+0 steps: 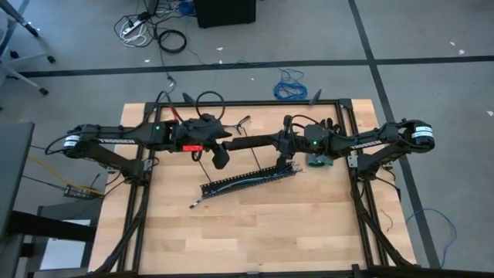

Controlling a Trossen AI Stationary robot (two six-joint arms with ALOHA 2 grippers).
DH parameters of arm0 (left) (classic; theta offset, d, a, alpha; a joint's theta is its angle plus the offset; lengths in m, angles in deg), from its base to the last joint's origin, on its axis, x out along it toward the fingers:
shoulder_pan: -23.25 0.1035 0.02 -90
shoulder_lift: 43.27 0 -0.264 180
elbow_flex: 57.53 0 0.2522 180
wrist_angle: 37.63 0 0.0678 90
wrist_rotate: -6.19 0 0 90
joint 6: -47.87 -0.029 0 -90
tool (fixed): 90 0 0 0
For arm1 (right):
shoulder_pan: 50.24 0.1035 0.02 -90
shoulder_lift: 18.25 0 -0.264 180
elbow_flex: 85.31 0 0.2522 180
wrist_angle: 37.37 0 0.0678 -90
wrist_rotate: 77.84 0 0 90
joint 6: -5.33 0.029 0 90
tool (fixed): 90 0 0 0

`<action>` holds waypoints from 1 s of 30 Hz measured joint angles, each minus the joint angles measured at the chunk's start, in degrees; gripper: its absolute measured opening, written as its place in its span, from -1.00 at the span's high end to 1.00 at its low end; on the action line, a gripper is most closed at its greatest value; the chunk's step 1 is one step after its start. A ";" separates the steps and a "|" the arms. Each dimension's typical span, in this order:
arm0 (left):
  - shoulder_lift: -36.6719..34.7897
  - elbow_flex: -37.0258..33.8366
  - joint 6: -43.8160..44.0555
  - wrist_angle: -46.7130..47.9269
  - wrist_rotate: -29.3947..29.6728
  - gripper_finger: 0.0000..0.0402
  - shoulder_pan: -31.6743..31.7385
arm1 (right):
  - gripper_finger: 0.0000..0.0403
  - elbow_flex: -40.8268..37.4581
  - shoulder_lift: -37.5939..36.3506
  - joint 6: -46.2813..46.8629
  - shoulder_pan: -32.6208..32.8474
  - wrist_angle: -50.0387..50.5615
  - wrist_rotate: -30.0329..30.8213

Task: Ziptie cables
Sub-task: Insert the black cover of the black cable duct

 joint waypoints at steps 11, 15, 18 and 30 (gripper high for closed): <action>1.19 -0.04 0.45 0.12 -1.10 0.12 0.00 | 1.00 0.00 0.00 0.00 0.00 -0.64 -0.35; 2.28 -0.07 -0.40 0.00 -1.12 0.12 0.00 | 1.00 0.00 0.00 0.00 0.00 -0.63 -0.42; 3.34 -0.07 -1.32 0.04 -1.65 0.14 0.00 | 1.00 0.00 0.00 0.02 0.00 -0.66 -0.80; 5.73 -0.07 -13.17 -1.42 1.04 0.97 -0.12 | 0.76 0.00 0.00 3.36 0.02 -0.52 -5.27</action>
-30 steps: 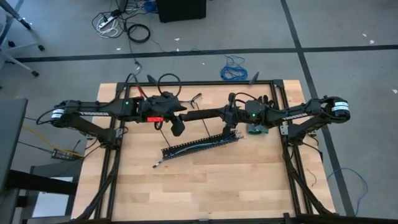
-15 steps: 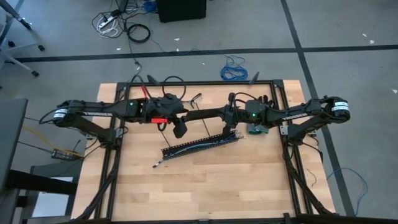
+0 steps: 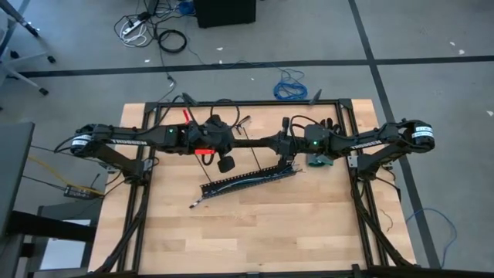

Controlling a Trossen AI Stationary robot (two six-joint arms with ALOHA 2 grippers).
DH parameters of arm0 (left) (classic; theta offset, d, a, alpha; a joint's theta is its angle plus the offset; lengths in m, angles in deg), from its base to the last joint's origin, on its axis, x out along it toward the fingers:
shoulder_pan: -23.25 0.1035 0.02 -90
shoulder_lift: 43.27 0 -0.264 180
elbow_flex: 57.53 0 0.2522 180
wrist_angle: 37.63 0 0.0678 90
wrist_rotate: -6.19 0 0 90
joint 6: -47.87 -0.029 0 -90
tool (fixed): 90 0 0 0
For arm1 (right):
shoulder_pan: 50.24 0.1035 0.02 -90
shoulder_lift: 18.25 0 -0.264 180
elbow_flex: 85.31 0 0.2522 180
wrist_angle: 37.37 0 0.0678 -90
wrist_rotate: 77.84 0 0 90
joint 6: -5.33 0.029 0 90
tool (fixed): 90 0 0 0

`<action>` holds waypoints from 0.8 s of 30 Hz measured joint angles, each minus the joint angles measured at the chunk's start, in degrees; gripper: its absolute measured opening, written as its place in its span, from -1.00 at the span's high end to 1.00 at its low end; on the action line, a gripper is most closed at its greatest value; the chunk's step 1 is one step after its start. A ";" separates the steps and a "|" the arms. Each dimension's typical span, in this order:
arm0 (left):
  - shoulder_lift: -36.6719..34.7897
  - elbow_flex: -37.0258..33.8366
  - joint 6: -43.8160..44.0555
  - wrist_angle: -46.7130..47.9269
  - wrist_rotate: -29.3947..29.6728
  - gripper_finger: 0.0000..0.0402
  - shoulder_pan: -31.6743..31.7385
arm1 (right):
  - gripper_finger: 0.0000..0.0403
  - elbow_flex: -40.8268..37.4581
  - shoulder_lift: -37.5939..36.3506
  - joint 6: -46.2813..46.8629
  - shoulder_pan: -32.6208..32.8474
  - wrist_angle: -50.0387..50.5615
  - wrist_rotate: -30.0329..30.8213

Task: Ziptie cables
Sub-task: Insert the black cover of the black cable duct

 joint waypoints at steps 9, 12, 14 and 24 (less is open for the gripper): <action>0.23 -1.59 -7.56 0.87 4.59 0.99 -0.49 | 0.01 4.42 -0.41 9.30 0.04 7.50 0.41; 0.28 -2.02 -12.59 2.67 7.96 0.99 -1.47 | -0.19 8.04 -2.33 9.78 -0.04 16.02 -0.15; 0.24 -2.44 -17.04 3.07 11.05 0.99 -2.60 | -0.31 11.24 -3.76 10.87 -1.05 25.20 -2.43; 0.32 -2.62 -36.43 -2.60 20.68 1.00 -10.48 | -0.54 25.98 -4.13 16.43 -12.50 58.20 -36.80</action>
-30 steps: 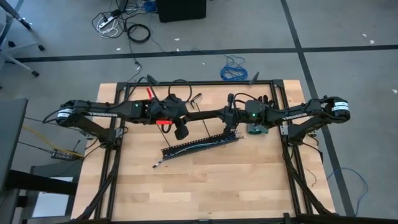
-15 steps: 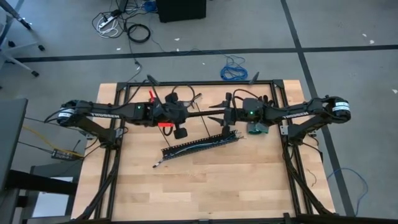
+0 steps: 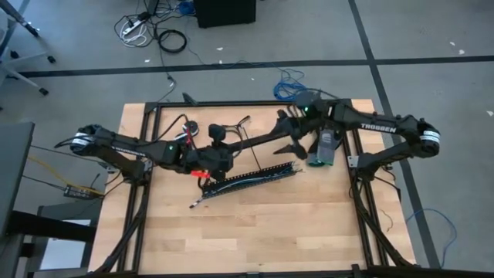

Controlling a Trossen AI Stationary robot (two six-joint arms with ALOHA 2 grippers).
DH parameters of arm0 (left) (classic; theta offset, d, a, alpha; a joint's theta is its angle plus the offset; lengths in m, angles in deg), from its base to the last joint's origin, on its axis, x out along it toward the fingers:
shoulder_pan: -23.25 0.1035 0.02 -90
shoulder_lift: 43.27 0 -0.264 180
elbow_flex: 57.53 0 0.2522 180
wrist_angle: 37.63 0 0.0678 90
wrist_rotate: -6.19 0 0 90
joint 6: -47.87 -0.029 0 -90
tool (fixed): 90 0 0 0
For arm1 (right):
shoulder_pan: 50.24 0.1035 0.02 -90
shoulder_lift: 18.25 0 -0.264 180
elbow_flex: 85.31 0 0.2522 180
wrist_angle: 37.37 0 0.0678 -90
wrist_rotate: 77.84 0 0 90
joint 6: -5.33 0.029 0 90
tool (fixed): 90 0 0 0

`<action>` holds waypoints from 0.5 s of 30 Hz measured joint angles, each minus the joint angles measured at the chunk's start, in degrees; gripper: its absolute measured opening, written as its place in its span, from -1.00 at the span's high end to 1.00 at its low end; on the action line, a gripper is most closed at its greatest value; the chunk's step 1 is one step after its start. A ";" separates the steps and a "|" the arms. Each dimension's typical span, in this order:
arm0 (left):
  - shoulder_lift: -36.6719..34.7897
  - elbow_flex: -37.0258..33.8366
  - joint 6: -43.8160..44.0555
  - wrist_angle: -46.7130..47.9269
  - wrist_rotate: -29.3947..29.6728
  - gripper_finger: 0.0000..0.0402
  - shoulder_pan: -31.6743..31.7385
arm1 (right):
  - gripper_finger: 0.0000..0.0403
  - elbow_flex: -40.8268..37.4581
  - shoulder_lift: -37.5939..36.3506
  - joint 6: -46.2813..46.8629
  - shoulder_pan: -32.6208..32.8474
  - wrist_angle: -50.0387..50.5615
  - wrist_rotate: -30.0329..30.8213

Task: Ziptie cables
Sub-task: Insert the black cover of the black cable duct

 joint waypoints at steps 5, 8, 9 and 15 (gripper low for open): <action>3.43 0.00 -12.56 -5.07 4.43 1.00 -3.69 | -0.53 2.13 -0.02 3.01 -3.61 2.06 -3.40; 7.67 0.02 -21.29 -7.55 8.04 1.00 -5.32 | -0.53 2.46 0.04 3.26 -4.45 2.16 -3.26; 9.14 0.00 -23.54 -7.94 9.79 1.00 -5.68 | -0.53 2.50 0.04 3.19 -4.51 1.70 -3.26; 13.82 0.00 -25.29 -9.30 13.17 1.00 -6.71 | -0.53 2.52 0.04 5.59 -3.51 0.63 4.19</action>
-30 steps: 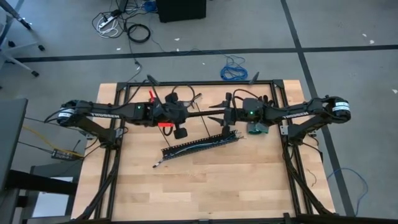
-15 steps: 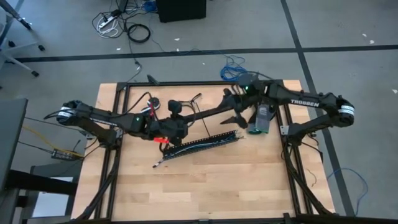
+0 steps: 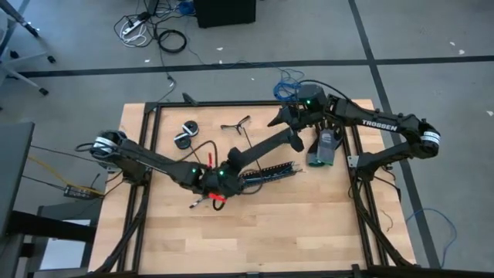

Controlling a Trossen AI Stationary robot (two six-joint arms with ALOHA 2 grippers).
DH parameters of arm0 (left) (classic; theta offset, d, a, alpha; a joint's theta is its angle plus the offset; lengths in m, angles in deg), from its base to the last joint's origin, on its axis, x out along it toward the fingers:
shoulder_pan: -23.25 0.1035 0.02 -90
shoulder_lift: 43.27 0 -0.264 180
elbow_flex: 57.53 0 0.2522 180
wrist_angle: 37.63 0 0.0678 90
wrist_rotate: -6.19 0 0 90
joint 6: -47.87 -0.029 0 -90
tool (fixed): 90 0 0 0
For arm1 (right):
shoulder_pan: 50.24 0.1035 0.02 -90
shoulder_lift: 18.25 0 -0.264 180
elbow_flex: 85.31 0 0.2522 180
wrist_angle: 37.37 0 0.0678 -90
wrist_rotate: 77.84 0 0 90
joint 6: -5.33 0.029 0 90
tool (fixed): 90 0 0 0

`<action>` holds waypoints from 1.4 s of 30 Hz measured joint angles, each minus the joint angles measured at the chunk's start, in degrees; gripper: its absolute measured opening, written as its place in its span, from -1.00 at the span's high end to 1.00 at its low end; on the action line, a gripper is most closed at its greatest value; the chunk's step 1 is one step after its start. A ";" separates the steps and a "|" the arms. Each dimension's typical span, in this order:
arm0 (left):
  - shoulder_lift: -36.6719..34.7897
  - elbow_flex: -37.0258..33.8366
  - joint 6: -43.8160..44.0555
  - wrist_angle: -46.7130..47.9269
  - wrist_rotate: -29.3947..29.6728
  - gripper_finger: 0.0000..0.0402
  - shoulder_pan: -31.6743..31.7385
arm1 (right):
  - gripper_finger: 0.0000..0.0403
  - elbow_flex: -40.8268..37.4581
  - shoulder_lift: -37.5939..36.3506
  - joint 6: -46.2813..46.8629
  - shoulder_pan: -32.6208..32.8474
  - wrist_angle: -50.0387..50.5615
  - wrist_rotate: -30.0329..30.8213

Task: Ziptie cables
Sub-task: Insert the black cover of the black cable duct

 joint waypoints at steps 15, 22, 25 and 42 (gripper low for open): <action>2.30 -12.25 -6.42 -25.35 9.18 1.00 -1.04 | -0.53 -0.01 0.00 -2.85 0.04 13.91 5.27; -4.68 -27.14 -9.24 -41.44 3.46 1.00 -2.38 | -0.53 1.91 0.68 2.30 -0.47 15.04 5.62; -8.76 -33.38 -11.63 -49.37 -0.80 1.00 -1.43 | -0.53 3.58 1.83 2.72 0.40 17.42 6.91; -7.65 -35.40 -19.41 -60.43 -14.50 1.00 0.68 | -0.53 18.66 19.36 1.05 8.13 31.70 10.71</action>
